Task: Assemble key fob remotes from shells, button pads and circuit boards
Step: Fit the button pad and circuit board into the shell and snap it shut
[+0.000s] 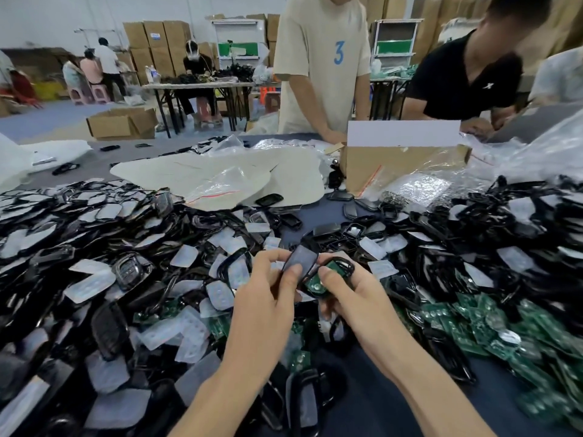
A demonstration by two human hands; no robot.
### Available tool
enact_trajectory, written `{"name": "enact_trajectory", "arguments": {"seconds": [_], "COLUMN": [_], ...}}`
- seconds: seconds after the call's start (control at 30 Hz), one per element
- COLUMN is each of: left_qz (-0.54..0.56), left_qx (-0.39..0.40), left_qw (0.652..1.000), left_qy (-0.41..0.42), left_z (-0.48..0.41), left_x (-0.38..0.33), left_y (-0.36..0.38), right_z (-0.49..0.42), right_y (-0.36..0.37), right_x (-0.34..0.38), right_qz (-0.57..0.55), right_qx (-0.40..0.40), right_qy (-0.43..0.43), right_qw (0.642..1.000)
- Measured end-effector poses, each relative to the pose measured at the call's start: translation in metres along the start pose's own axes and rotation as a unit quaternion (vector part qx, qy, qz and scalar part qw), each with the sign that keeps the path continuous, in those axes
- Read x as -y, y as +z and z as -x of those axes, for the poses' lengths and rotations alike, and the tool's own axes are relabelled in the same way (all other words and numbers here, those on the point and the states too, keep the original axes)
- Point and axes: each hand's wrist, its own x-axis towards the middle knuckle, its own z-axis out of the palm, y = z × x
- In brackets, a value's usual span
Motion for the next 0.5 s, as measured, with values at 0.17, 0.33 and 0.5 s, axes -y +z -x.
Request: {"name": "enact_trajectory", "arguments": {"seconds": [0.17, 0.33, 0.5], "left_qz": [-0.024, -0.048, -0.078], "left_qx": [0.004, 0.011, 0.016], "left_qw": [1.000, 0.999, 0.997], "left_qy": [0.012, 0.011, 0.022], "left_z": [0.0016, 0.0017, 0.0027], "left_x": [0.0015, 0.0016, -0.0011], "left_y": [-0.0010, -0.0038, -0.0049], "right_z": [0.0035, 0.0066, 0.0074], "right_y": [0.0032, 0.0057, 0.0036], "right_x": [0.0029, 0.0052, 0.0050], "right_qz": [0.034, 0.041, 0.030], "right_qx": [0.028, 0.051, 0.064], "right_qy": [-0.011, -0.021, -0.013], "right_qw": [0.999, 0.998, 0.997]}}
